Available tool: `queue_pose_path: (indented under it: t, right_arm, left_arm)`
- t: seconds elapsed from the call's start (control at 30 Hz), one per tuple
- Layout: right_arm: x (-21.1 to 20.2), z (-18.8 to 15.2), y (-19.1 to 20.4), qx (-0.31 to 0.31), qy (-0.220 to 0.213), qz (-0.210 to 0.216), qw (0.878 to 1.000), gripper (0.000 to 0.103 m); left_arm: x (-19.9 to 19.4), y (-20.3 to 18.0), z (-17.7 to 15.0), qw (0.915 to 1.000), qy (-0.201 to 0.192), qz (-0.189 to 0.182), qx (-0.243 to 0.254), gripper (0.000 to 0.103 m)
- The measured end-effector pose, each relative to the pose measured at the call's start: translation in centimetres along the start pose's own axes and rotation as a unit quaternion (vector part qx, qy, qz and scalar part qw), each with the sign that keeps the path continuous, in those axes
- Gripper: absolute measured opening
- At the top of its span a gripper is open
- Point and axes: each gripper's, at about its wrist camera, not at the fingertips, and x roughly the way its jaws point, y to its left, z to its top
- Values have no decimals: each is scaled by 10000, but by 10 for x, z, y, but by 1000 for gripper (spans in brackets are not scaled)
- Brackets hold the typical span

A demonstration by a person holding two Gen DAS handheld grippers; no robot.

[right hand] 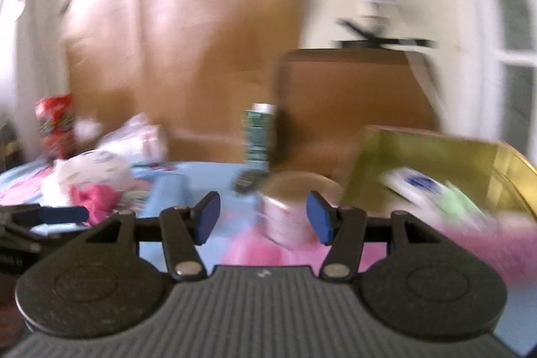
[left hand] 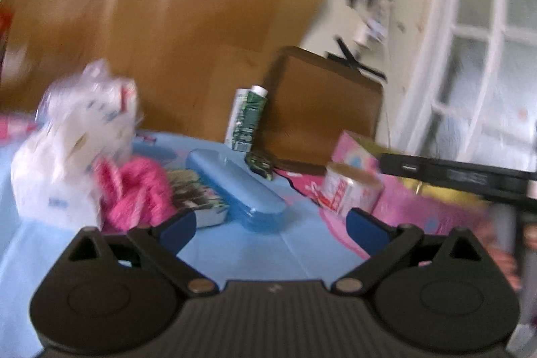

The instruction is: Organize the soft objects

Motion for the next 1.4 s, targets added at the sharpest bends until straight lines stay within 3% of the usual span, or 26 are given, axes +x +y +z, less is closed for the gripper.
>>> queue_pose_path:
  t: [0.13, 0.23, 0.4, 0.5, 0.53, 0.6, 0.97, 1.13, 1.4]
  right_arm:
    - [79, 43, 17, 7, 632, 231, 9977, 59]
    - [155, 58, 25, 76, 1317, 35, 9913, 58]
    - [247, 48, 22, 446, 2322, -574, 9699, 59]
    - [272, 40, 14, 761, 2756, -602, 9564, 58]
    - [271, 40, 16, 670, 2682, -656, 9588, 58]
    - [271, 38, 21, 437, 2701, -690, 9594, 45]
    - [193, 20, 40, -330, 2539, 88, 9666, 45]
    - [161, 14, 47, -810, 2396, 199, 9673, 44]
    - [105, -10, 42, -988, 2216, 523, 9687, 44]
  left_arm:
    - [4, 10, 3, 9995, -55, 15, -308, 99]
    - [2, 8, 2, 9996, -135, -32, -233, 99]
    - [1, 4, 2, 9998, -143, -102, -112, 100]
    - [2, 7, 3, 9996, -142, -144, -186, 100]
    - [2, 8, 3, 9996, -141, -150, -216, 100]
    - [2, 9, 2, 9994, -138, -155, -273, 100]
    - [-1, 23, 2, 9973, -179, -178, -696, 100]
    - [-1, 27, 3, 9964, -184, -149, -812, 100]
    - [1, 24, 3, 9971, -94, -181, -733, 100]
